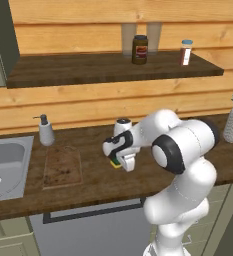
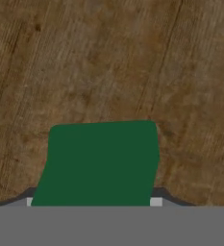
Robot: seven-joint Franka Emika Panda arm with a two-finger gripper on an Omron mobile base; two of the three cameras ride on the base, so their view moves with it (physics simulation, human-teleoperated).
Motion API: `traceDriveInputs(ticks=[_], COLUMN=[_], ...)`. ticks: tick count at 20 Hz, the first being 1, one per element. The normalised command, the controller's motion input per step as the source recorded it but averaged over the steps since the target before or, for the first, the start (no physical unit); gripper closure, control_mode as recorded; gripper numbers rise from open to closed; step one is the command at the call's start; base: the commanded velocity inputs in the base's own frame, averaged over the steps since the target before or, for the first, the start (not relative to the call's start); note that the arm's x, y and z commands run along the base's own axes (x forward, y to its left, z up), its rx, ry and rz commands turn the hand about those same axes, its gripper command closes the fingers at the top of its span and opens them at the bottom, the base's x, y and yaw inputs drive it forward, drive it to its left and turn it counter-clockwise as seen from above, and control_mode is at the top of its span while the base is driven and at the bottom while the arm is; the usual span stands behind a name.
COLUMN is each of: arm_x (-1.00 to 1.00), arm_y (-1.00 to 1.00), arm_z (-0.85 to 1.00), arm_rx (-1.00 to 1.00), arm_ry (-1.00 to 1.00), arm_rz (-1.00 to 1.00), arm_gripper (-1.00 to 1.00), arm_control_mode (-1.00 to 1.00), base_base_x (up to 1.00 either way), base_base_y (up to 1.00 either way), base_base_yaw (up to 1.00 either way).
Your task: Pick up the sponge from the counter and clean the cutting board by briefly scrubbing or pressing down on the cutting board. Once finished, release the sponge.
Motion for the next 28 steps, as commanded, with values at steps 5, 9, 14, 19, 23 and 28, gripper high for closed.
traceDriveInputs(ticks=[5,9,14,19,23,28], arm_x=[0.00,0.00,-0.07,-0.33,-0.72,-0.76], arm_y=[0.00,0.00,-0.03,-0.18,-0.18,-0.04], arm_z=[-0.18,0.03,0.36,0.72,0.98,0.95], arm_rx=[-0.01,0.00,0.00,0.02,0.19,0.23], arm_ry=[0.03,0.04,0.00,-0.01,0.00,0.00], arm_rz=[0.00,0.00,0.00,0.01,0.01,0.02], arm_gripper=[-1.00,-1.00,-1.00,-1.00,-1.00,-1.00], arm_control_mode=[-1.00,-1.00,-1.00,-1.00,-1.00,-1.00], base_base_x=[0.00,0.00,0.00,0.00,0.00,0.00], base_base_y=[0.00,0.00,0.00,0.00,0.00,0.00], base_base_yaw=[0.00,0.00,0.00,0.00,0.00,0.00])
